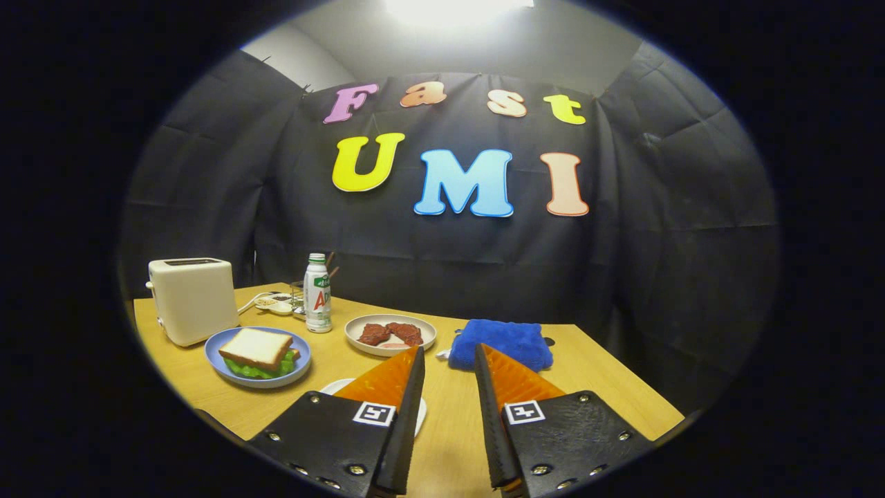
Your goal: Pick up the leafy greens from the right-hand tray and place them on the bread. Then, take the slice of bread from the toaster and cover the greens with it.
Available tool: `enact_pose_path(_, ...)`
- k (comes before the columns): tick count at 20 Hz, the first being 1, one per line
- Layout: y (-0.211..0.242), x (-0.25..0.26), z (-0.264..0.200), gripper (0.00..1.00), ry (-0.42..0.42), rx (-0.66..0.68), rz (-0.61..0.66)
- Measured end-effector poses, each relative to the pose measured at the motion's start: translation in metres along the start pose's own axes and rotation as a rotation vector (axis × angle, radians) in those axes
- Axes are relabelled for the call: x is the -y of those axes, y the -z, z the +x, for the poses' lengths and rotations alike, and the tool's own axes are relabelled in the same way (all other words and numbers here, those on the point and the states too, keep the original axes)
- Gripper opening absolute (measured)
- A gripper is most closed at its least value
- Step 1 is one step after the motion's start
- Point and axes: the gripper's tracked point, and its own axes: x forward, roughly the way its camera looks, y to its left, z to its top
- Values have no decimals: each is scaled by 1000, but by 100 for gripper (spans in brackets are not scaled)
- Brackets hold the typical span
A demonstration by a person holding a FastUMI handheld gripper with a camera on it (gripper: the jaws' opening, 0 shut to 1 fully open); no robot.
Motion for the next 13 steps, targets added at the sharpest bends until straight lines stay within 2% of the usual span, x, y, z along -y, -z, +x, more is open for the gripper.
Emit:
enact_pose_path(4, -11, 77, -8, 43, 49, 65, 10)
enact_pose_path(9, -1, 191, -19, 43, 138, 49, -23)
enact_pose_path(13, 13, 261, -25, 43, 152, 86, 30)
